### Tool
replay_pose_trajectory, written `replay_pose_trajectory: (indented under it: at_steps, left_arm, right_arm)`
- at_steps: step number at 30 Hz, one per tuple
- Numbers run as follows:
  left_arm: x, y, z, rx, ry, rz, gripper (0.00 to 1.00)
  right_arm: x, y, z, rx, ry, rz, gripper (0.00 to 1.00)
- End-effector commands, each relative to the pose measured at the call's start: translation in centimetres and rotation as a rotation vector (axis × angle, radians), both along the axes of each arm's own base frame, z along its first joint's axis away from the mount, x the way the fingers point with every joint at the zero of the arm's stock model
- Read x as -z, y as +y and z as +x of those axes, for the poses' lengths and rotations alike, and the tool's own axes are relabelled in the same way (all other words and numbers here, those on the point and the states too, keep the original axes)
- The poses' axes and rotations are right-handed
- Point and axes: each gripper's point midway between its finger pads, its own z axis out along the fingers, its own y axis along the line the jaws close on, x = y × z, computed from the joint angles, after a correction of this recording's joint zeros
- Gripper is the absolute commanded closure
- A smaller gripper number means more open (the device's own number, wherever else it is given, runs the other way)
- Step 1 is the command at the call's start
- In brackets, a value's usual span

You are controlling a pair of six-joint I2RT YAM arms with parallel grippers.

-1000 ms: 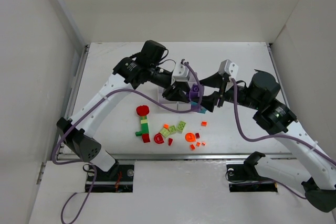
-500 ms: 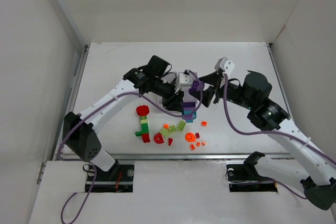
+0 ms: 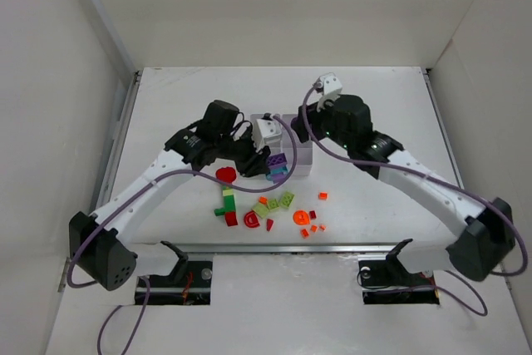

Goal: Sort the legos into containers by color

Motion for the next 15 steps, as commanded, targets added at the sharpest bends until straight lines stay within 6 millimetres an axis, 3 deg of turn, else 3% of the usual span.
replay_pose_trajectory:
  at_steps: [1,5,8,11,15]
  left_arm:
    - [-2.2,0.5,0.8,-0.051,-0.081,-0.052,1.0]
    - [-2.4,1.5,1.8,-0.107,-0.096,-0.041,1.0]
    - [-2.2,2.5,2.5,-0.154,-0.09,-0.036,1.0]
    - [-1.9,3.5,3.5,-0.211,-0.081,-0.034,1.0]
    - [-1.1,4.3,3.9,-0.237,-0.071,-0.026,1.0]
  right_arm:
    - [-0.9,0.0,3.6,0.169,0.04,0.076,1.0]
    - [1.9,1.3,5.9,0.196,0.138,0.046,1.0]
    - [2.6,1.0,5.8,0.227,0.178,0.046,1.0]
    - [3.2,0.1,4.4,0.258,0.224,0.075,1.0]
    - [6.4,0.2,1.9,0.247,0.341,0.085,1.0]
